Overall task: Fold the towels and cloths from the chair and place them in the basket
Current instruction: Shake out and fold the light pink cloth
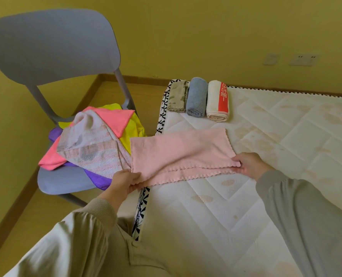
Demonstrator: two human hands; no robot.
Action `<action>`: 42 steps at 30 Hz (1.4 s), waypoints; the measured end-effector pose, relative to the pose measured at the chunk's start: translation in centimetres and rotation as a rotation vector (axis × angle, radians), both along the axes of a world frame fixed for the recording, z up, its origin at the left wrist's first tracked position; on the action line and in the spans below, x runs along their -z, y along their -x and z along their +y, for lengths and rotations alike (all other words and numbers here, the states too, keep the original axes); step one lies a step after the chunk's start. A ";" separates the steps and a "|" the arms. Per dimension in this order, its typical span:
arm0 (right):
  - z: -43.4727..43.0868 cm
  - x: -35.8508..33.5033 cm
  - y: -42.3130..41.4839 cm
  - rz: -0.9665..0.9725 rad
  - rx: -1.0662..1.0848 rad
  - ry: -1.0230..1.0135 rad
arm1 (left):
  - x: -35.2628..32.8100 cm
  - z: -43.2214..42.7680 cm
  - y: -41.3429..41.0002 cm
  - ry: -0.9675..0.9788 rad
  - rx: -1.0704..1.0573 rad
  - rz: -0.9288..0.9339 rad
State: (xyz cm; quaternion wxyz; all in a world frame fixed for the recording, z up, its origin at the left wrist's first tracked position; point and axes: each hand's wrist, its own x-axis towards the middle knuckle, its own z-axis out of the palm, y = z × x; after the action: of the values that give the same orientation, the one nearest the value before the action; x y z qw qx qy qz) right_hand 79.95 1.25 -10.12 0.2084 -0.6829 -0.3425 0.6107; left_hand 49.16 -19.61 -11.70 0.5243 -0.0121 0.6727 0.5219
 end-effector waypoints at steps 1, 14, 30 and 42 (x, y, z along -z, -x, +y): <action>-0.2 0.1 0.0 0.015 0.021 -0.023 | 0.1 -0.3 -0.1 -0.024 -0.024 -0.011; -0.4 1.9 -0.2 -0.375 -0.113 -0.173 | 1.7 -1.5 -0.3 0.207 0.033 0.239; -0.5 -1.2 1.7 -0.330 -0.016 -0.335 | -1.3 0.5 -0.9 0.037 -0.005 0.085; -2.0 -7.6 0.1 -0.430 0.425 -0.722 | -8.3 3.7 -2.4 -0.373 0.070 0.093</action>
State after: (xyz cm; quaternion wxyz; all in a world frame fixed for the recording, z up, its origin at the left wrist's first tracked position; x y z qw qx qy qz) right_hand 79.83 -0.74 -2.56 0.4771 -0.7328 -0.4211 0.2410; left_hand 51.54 -15.95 -3.36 0.5037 0.1329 0.5878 0.6189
